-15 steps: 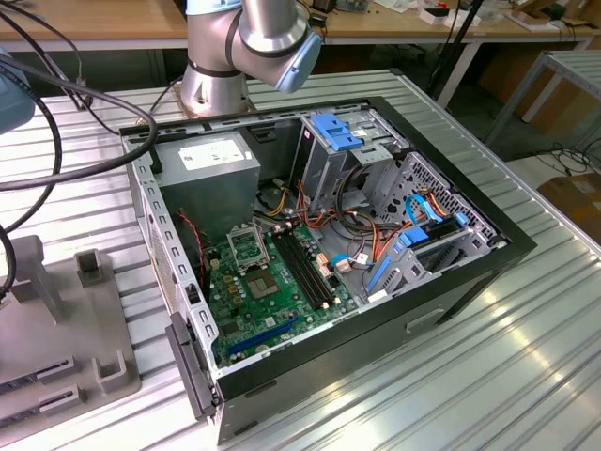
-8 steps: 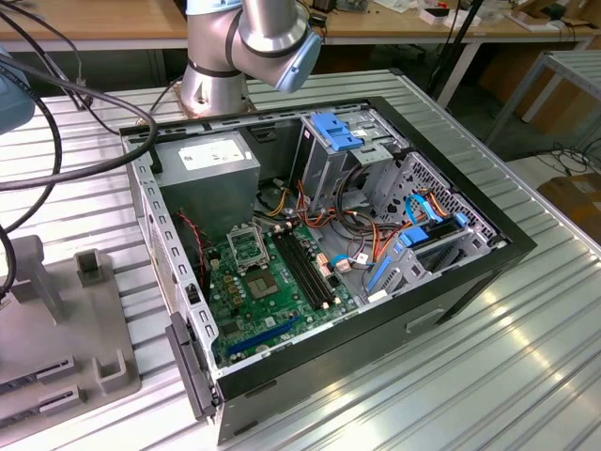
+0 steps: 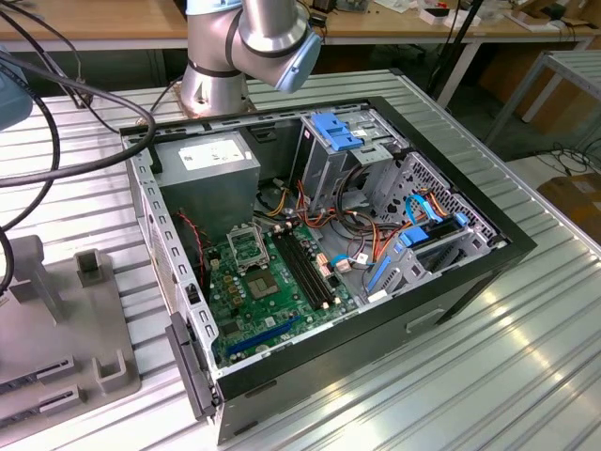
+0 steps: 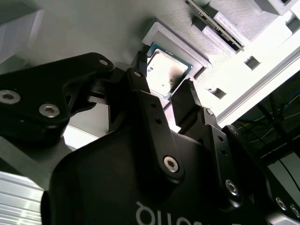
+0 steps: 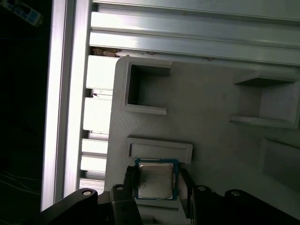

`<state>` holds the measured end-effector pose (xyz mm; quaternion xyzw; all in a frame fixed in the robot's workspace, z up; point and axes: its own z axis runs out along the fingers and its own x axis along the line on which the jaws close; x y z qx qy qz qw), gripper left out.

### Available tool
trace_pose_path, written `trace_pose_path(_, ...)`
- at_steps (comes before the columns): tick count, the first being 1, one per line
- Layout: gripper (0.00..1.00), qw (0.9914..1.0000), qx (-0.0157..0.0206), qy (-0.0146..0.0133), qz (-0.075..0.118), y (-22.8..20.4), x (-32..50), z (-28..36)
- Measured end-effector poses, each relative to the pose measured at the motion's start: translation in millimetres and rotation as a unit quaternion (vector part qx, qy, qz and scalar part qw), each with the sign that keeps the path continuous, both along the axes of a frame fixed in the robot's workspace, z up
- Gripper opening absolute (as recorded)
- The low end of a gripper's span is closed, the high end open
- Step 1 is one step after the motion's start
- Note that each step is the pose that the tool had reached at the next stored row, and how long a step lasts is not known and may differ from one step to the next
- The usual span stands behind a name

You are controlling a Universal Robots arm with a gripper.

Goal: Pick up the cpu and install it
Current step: 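Pick up the cpu and move it towards the insertion slot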

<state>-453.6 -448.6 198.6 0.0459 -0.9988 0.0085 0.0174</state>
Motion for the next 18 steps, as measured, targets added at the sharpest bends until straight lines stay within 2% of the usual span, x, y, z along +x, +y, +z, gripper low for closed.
trace_pose_path(6,0.49,1.00000,0.0000,-0.0010,0.003,-0.1,-0.2,-0.9)
trace_pose_path(18,0.49,0.99999,0.0000,-0.0010,0.004,-0.1,-0.2,-2.5)
